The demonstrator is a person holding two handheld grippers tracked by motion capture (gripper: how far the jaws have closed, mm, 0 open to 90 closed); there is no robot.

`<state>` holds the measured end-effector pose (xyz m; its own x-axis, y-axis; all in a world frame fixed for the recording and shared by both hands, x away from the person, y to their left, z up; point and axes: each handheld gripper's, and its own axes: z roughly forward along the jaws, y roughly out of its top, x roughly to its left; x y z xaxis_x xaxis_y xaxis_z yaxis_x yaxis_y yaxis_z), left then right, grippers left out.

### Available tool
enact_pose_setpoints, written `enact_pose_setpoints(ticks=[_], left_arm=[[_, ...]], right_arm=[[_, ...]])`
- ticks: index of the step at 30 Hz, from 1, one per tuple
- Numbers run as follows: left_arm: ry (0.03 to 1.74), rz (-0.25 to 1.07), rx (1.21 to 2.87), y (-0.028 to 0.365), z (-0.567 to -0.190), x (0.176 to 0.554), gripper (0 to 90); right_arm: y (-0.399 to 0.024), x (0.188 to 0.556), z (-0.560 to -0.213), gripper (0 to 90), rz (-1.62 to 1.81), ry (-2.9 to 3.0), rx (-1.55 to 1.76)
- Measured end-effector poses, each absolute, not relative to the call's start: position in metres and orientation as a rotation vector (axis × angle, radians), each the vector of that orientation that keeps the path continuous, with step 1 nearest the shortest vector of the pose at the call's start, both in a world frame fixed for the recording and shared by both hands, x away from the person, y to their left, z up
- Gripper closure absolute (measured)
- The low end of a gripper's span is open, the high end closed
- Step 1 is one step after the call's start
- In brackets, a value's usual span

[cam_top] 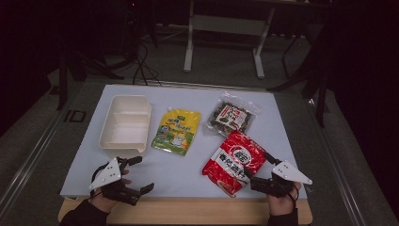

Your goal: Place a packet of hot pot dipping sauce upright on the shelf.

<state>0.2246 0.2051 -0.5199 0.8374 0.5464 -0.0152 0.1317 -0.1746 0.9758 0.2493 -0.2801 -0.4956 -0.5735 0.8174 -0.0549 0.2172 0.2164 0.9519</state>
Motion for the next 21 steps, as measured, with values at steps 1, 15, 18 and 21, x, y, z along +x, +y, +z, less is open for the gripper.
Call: enact_pose_setpoints(ticks=[1,15,18,21], left_arm=[[0.522,0.398,1.729,0.205,-0.519,0.224,2.5],[0.499,0.391,1.714,0.204,-0.516,0.222,2.5],[0.499,0.382,1.713,0.203,-0.516,0.222,2.5],[0.500,0.375,1.706,0.203,-0.516,0.222,2.5]], right_arm=[[-0.280,0.249,-0.495,12.7,1.378,1.932,0.941],[-0.259,0.238,-0.477,15.9,1.367,1.970,0.822],[-0.257,0.236,-0.468,15.8,1.396,1.960,0.789],[-0.257,0.236,-0.460,14.1,1.419,1.952,0.753]])
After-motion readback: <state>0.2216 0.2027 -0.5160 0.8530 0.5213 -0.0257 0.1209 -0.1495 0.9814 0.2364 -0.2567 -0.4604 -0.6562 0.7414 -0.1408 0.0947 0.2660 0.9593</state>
